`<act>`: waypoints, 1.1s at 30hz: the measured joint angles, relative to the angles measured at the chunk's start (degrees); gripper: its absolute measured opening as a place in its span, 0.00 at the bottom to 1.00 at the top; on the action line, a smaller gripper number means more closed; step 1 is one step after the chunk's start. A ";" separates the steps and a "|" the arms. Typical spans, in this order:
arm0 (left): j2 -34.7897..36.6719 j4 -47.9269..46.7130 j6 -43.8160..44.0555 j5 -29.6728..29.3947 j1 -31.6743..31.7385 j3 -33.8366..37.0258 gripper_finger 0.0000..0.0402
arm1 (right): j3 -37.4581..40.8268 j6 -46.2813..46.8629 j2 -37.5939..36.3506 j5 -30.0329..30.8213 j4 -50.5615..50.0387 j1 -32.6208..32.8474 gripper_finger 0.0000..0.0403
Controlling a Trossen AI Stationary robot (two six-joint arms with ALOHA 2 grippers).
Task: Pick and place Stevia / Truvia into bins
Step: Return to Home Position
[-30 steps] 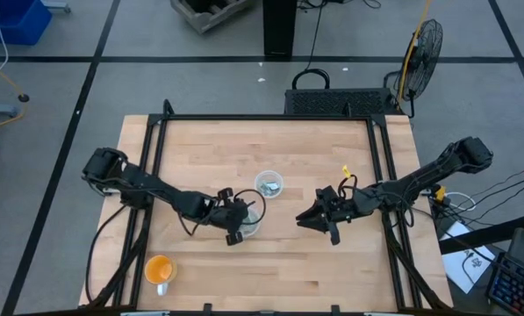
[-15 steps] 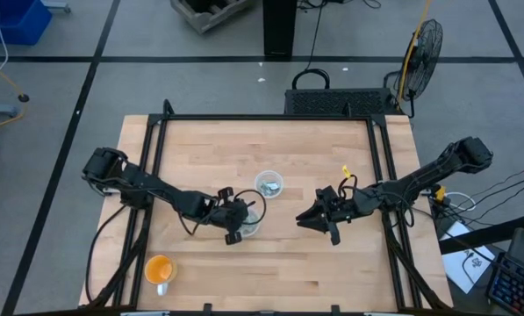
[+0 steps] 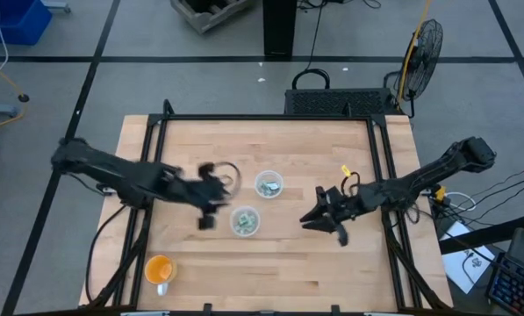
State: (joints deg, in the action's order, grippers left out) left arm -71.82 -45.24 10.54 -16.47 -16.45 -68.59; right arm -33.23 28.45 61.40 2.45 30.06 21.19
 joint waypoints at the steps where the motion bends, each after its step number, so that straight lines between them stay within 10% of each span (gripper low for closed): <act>1: 2.57 -3.25 -2.26 -0.21 0.15 -1.99 0.37 | 0.00 -2.61 -1.74 -3.06 -0.92 -0.56 0.22; 12: 32.36 -19.94 3.78 -0.13 0.42 -5.14 0.37 | 3.95 -16.28 -27.83 -6.52 -18.69 -8.84 0.22; 21: 60.61 -1.37 5.74 1.48 0.42 22.74 0.37 | 32.13 -13.44 -34.99 -7.20 15.13 -12.20 0.22; 24: 67.40 -0.03 5.03 1.60 0.39 26.00 0.37 | 30.96 -11.94 -37.55 -8.88 13.54 -13.39 0.22; 33: 71.52 -3.71 1.36 3.89 0.62 20.03 0.37 | 30.38 -12.64 -42.19 -23.03 7.31 -18.05 0.22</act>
State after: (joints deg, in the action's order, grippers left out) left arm -0.30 -48.95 11.90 -12.58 -15.83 -48.56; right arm -2.85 15.80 19.21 -20.57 37.36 3.14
